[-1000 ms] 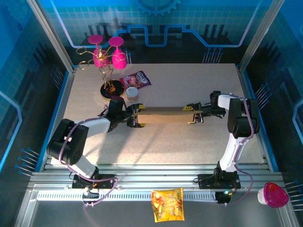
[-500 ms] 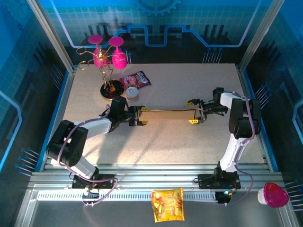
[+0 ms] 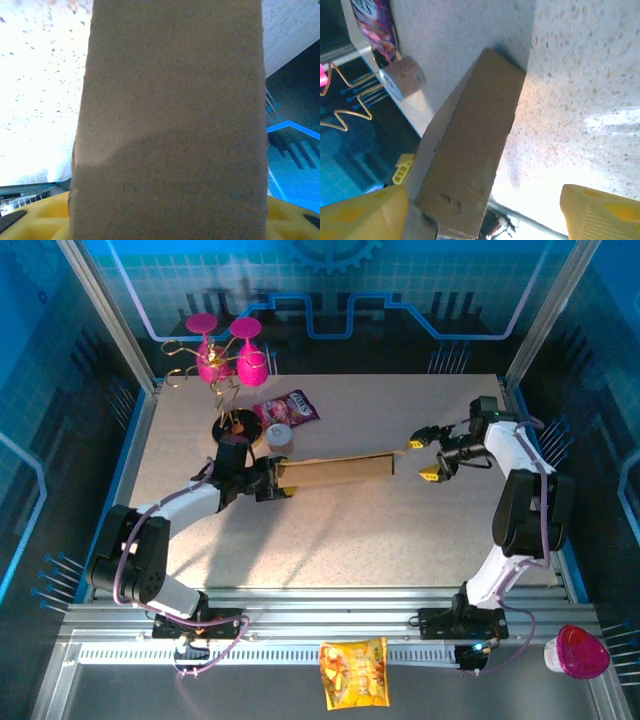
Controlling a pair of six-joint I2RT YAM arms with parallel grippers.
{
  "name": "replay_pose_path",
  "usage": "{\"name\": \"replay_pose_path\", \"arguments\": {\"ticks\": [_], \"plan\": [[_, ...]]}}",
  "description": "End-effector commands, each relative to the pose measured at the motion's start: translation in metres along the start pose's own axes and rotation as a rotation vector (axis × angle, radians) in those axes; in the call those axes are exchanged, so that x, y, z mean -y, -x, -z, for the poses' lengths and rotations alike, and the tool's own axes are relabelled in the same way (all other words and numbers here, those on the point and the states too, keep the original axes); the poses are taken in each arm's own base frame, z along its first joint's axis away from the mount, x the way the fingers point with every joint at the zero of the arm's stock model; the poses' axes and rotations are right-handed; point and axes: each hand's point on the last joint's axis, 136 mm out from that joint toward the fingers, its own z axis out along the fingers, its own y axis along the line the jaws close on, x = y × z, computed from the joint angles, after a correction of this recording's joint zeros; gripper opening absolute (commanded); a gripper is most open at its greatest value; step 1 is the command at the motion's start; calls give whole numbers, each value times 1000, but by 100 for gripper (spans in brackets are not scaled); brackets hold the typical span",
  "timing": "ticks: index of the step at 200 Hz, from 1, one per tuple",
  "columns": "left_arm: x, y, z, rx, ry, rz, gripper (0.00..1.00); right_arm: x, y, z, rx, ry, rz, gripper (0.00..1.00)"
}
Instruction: Fold the paper box
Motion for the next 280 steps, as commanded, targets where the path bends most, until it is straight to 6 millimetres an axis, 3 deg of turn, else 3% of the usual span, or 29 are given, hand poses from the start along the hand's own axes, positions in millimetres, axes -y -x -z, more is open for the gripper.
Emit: {"name": "replay_pose_path", "arguments": {"ticks": [1, 18, 34, 69, 95, 140, 194, 280], "plan": [[-5, 8, 13, 40, 40, 241, 40, -25, 9, 37, 192, -78, 253, 73], [-7, 15, 18, 57, 64, 276, 40, -42, 10, 48, 289, -130, 426, 67], [-9, 22, 21, 69, 78, 307, 41, -62, 6, 46, 357, -155, 636, 62], [-8, 40, 25, 83, 115, 338, 42, -104, -24, 14, 371, -159, 1162, 49], [-3, 51, 27, 87, 133, 345, 42, -110, -41, -6, 297, -170, 1383, 48], [5, 65, 29, 93, 149, 342, 43, -97, -33, -25, 192, -224, 1440, 50], [8, 71, 28, 97, 169, 335, 43, -120, -40, -43, 89, -131, 1491, 47], [14, 75, 28, 103, 175, 327, 43, -117, -39, -58, 32, -156, 1460, 29]]}}
